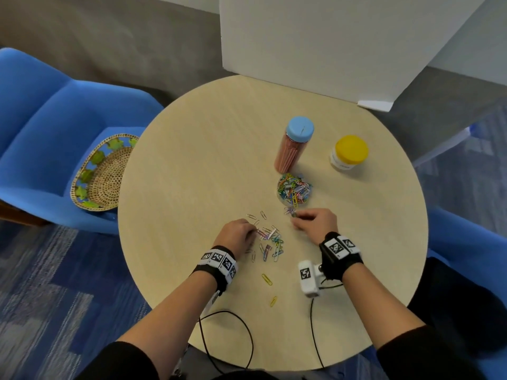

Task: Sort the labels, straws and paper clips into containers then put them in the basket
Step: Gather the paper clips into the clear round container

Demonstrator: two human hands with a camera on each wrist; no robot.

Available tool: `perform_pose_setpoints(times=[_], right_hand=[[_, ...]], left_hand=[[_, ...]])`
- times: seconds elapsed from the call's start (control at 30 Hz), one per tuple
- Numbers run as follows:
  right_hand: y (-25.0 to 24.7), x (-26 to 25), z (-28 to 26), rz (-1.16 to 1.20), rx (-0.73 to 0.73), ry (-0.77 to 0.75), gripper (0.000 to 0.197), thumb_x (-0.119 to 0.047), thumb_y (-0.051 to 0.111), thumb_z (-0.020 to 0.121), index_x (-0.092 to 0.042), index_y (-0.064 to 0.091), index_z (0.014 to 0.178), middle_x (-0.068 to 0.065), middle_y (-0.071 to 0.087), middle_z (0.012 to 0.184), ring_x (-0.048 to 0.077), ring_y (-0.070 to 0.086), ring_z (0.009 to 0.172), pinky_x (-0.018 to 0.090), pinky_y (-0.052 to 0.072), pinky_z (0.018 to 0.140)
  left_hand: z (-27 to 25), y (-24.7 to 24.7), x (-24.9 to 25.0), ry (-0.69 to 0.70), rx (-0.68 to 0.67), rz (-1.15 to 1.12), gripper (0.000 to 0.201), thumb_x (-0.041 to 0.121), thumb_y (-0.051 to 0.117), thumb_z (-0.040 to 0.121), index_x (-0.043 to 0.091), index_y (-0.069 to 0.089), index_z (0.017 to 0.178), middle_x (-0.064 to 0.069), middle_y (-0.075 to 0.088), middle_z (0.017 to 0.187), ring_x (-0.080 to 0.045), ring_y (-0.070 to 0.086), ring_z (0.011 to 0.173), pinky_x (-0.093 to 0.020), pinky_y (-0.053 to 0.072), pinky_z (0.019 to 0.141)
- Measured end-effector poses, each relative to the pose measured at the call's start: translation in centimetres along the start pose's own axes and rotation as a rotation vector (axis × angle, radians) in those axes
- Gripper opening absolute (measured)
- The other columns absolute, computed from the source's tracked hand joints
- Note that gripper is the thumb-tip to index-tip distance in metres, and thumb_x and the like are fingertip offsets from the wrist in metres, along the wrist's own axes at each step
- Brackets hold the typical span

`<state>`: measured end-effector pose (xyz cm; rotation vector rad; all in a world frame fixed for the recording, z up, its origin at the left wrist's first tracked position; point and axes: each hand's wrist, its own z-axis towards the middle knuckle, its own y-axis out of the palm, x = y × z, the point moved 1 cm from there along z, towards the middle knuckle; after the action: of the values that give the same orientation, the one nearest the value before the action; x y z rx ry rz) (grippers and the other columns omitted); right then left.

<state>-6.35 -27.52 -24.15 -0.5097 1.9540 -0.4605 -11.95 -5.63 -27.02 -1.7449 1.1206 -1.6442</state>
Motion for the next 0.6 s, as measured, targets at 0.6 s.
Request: perform_pose_setpoints(times=[0.6], right_hand=[[-3.2, -2.6, 5.3, -0.481, 0.078, -0.333, 0.032, -0.002, 0.063, 0.082, -0.018, 0.075, 0.107, 0.003, 0.070, 0.099, 0.020, 0.066, 0.080, 0.028, 0.053, 0.082]], left_hand=[[1.9, -0.9, 0.3, -0.241, 0.038, -0.171, 0.017, 0.022, 0.071, 0.087, 0.015, 0.077, 0.101, -0.001, 0.073, 0.098, -0.015, 0.066, 0.091, -0.028, 0.054, 0.090]])
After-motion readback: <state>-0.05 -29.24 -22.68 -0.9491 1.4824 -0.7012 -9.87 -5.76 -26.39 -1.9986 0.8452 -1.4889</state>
